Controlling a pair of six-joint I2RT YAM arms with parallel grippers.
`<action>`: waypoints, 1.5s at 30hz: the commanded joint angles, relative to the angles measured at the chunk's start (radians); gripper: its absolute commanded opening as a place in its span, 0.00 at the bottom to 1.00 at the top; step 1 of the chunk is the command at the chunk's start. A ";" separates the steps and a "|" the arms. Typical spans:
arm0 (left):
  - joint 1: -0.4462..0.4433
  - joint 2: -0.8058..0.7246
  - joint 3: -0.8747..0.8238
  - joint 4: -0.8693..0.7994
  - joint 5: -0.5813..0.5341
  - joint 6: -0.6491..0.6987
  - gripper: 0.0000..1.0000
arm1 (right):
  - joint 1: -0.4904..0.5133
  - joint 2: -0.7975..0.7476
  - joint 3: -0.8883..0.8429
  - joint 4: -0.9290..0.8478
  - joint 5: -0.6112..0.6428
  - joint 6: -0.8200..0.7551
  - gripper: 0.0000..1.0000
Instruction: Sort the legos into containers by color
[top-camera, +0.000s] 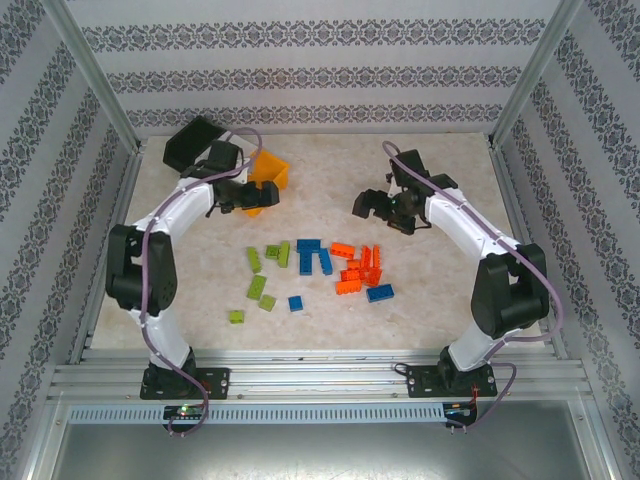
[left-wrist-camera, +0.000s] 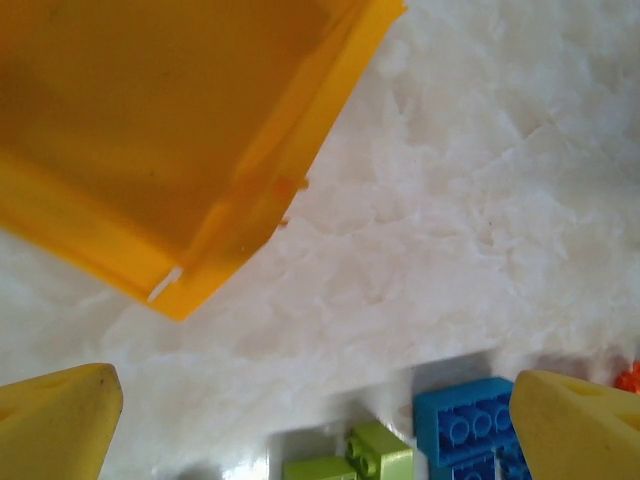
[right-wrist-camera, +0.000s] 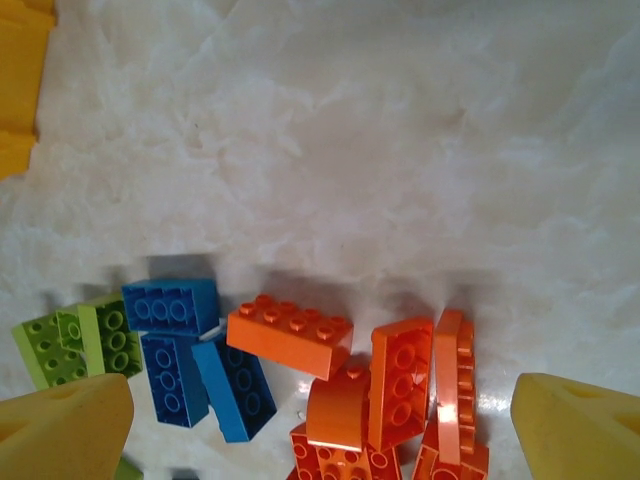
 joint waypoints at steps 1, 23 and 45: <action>-0.004 0.073 0.085 -0.052 -0.016 0.039 1.00 | 0.009 -0.043 -0.025 -0.045 -0.015 0.014 0.98; -0.182 0.357 0.446 -0.175 0.012 -0.030 0.98 | -0.013 0.014 0.006 -0.091 -0.001 -0.009 0.97; -0.287 0.351 0.561 -0.229 0.042 -0.098 0.97 | 0.016 -0.011 -0.098 -0.231 0.115 -0.067 0.56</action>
